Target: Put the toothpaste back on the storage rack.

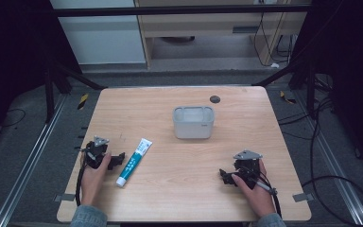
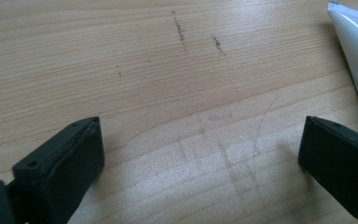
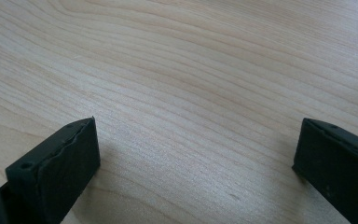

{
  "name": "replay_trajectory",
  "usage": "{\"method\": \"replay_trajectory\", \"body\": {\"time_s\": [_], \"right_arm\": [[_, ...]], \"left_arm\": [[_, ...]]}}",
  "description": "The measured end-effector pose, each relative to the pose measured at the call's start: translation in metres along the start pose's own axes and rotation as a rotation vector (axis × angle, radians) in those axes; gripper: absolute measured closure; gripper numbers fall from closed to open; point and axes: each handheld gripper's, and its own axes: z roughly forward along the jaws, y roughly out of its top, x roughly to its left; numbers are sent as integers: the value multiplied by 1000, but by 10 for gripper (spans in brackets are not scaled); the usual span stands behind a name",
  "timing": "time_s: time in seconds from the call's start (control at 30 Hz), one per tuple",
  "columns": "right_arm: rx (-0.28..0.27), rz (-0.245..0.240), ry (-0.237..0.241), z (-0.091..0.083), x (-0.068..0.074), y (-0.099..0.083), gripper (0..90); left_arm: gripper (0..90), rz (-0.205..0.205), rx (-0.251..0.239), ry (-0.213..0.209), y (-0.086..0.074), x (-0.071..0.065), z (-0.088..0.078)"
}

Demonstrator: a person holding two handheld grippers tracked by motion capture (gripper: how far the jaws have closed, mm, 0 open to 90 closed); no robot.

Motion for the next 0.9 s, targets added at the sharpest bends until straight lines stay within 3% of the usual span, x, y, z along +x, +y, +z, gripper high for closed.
{"method": "replay_trajectory", "body": {"time_s": [0.3,0.63,0.9], "right_arm": [[0,1,0,0,0,0,4],[-1,1,1,0,0,0,4],[0,-2,0,0,0,0,4]], "left_arm": [[32,40,-29,16,10,-10,-26],[31,75,-32,-22,17,-21,-51],[42,83,-25,-45,23,-28,-61]]}}
